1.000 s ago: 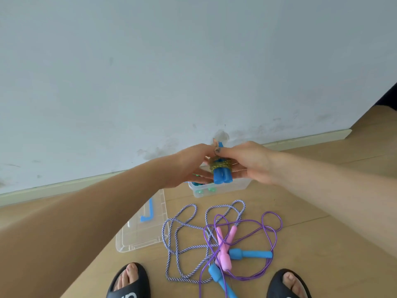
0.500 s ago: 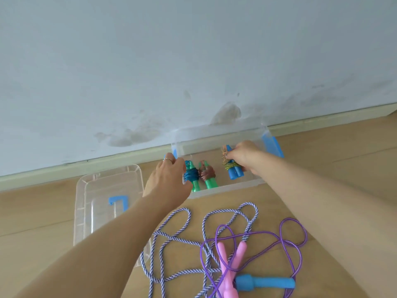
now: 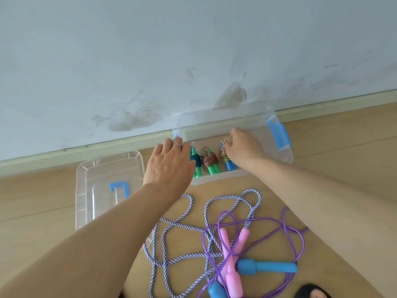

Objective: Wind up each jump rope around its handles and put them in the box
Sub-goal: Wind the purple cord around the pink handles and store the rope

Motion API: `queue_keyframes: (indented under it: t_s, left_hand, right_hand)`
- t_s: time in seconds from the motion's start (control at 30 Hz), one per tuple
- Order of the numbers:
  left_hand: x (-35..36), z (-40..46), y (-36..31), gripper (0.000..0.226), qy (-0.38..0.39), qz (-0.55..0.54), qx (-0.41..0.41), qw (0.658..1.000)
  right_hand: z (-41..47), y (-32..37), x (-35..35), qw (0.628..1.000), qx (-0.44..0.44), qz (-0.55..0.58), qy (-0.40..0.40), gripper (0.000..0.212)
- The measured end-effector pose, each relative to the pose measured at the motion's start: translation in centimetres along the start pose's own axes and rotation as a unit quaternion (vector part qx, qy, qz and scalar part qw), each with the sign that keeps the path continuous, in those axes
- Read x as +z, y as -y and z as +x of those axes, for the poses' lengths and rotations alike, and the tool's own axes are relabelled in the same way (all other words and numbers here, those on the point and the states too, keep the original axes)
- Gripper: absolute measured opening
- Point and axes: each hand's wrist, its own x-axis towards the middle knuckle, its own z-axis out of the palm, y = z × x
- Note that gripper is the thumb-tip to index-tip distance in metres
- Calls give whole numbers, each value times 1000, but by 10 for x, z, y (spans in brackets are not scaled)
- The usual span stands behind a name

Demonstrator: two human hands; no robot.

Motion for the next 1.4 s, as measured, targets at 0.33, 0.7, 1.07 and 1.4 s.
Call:
queue_keyframes:
  t_s: [0.33,0.7,1.07,1.4]
  left_hand:
    - [-28,-85,-47,22,180,-9,131,975]
    - [-3,-154,-67,32,484,-34,121,866]
    - [-2,-129,-85,36,503,-124,78,852]
    - [17,-134,-78,45,526,-158,48,834]
  right_hand:
    - [-181,6,-31,912,-243,-125,307,18]
    - [-257,-25,86,934,137,152,291,65]
    - [-238,-22,99,952,230,127,159,31]
    - [-227,-22,104,917,301,173,196,24]
